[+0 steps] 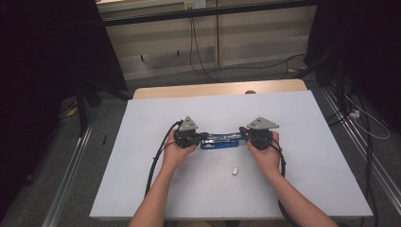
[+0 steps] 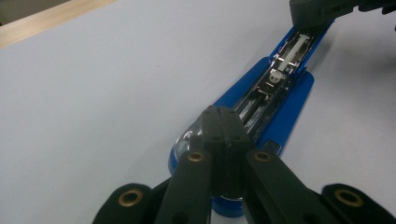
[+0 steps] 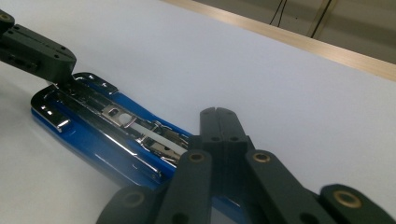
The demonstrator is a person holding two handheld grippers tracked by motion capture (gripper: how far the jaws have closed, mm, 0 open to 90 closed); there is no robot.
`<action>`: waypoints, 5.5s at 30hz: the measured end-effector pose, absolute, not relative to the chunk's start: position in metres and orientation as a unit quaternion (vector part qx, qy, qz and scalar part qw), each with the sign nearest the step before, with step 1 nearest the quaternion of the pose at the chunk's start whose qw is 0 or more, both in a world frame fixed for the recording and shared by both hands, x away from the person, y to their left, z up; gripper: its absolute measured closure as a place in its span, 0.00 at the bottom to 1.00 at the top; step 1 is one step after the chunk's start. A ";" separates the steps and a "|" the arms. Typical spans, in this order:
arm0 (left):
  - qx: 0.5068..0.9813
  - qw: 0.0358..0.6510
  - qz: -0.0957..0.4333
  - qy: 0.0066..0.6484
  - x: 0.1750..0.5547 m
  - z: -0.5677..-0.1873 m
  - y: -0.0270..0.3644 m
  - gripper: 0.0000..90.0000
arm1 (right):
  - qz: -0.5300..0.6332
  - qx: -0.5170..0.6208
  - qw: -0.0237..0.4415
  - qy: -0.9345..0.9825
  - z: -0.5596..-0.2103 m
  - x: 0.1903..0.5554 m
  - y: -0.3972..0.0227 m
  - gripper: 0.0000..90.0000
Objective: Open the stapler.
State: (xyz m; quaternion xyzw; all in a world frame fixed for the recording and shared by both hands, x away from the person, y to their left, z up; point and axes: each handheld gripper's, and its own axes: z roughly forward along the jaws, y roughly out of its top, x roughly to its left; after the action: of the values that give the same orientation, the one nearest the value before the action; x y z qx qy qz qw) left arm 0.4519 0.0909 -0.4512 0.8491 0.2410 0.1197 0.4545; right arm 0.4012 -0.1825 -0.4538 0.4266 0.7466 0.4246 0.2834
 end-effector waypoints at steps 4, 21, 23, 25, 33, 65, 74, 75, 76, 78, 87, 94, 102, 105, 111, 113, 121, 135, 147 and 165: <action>0.840 0.469 0.118 0.246 0.451 -0.447 0.093 1.00 | 0.427 0.416 0.278 0.753 -0.451 0.401 -0.187 1.00; 0.815 0.494 0.115 0.281 0.444 -0.432 0.101 0.72 | 0.449 0.362 0.249 0.778 -0.440 0.384 -0.201 0.91; 0.811 0.496 0.113 0.290 0.442 -0.430 0.102 0.67 | 0.454 0.363 0.241 0.777 -0.441 0.382 -0.203 0.88; 0.809 0.494 0.111 0.298 0.441 -0.429 0.104 0.60 | 0.459 0.363 0.235 0.776 -0.441 0.381 -0.205 0.84; 0.805 0.486 0.101 0.325 0.430 -0.422 0.109 0.36 | 0.464 0.347 0.230 0.782 -0.438 0.371 -0.210 0.64; 0.811 0.469 0.109 0.332 0.397 -0.423 0.134 0.14 | 0.448 0.315 0.185 0.816 -0.448 0.341 -0.226 0.17; 0.811 0.465 0.115 0.336 0.389 -0.424 0.145 0.14 | 0.443 0.308 0.178 0.823 -0.450 0.338 -0.221 0.18; 0.811 0.465 0.114 0.336 0.388 -0.424 0.146 0.13 | 0.442 0.306 0.177 0.825 -0.450 0.337 -0.219 0.19; 0.812 0.464 0.113 0.336 0.387 -0.425 0.147 0.13 | 0.440 0.301 0.178 0.827 -0.450 0.337 -0.218 0.19; 0.813 0.463 0.113 0.335 0.386 -0.425 0.149 0.13 | 0.442 0.296 0.175 0.829 -0.450 0.336 -0.216 0.20; 0.810 0.465 0.115 0.340 0.384 -0.426 0.154 0.13 | 0.436 0.281 0.159 0.840 -0.453 0.335 -0.209 0.25; 0.810 0.465 0.115 0.338 0.384 -0.426 0.153 0.13 | 0.435 0.271 0.145 0.847 -0.454 0.334 -0.205 0.32; 0.810 0.465 0.117 0.337 0.384 -0.426 0.153 0.13 | 0.425 0.247 0.121 0.863 -0.456 0.331 -0.197 0.53; 0.811 0.463 0.117 0.337 0.384 -0.426 0.153 0.13 | 0.416 0.235 0.115 0.871 -0.458 0.330 -0.191 0.62; 0.811 0.463 0.117 0.338 0.385 -0.427 0.153 0.13 | 0.403 0.219 0.109 0.882 -0.461 0.330 -0.183 0.72; 0.811 0.463 0.117 0.338 0.385 -0.426 0.153 0.13 | 0.403 0.219 0.104 0.883 -0.462 0.330 -0.183 0.73; 0.813 0.461 0.118 0.336 0.385 -0.426 0.153 0.13 | 0.401 0.210 0.093 0.887 -0.463 0.328 -0.182 0.81; 0.812 0.462 0.119 0.336 0.385 -0.426 0.153 0.13 | 0.402 0.180 0.096 0.893 -0.459 0.325 -0.178 0.67; 0.814 0.457 0.122 0.338 0.385 -0.426 0.155 0.13 | 0.400 0.140 0.064 0.904 -0.461 0.334 -0.163 0.79; 0.812 0.460 0.124 0.338 0.384 -0.424 0.158 0.13 | 0.392 0.160 0.040 0.905 -0.460 0.337 -0.160 0.86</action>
State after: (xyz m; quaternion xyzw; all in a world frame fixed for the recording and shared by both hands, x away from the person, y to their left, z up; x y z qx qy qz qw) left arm 0.3842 0.1579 -0.4237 0.8120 0.3377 0.1240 0.4596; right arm 0.3366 -0.1603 -0.4598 0.1597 0.9052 0.3918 0.0395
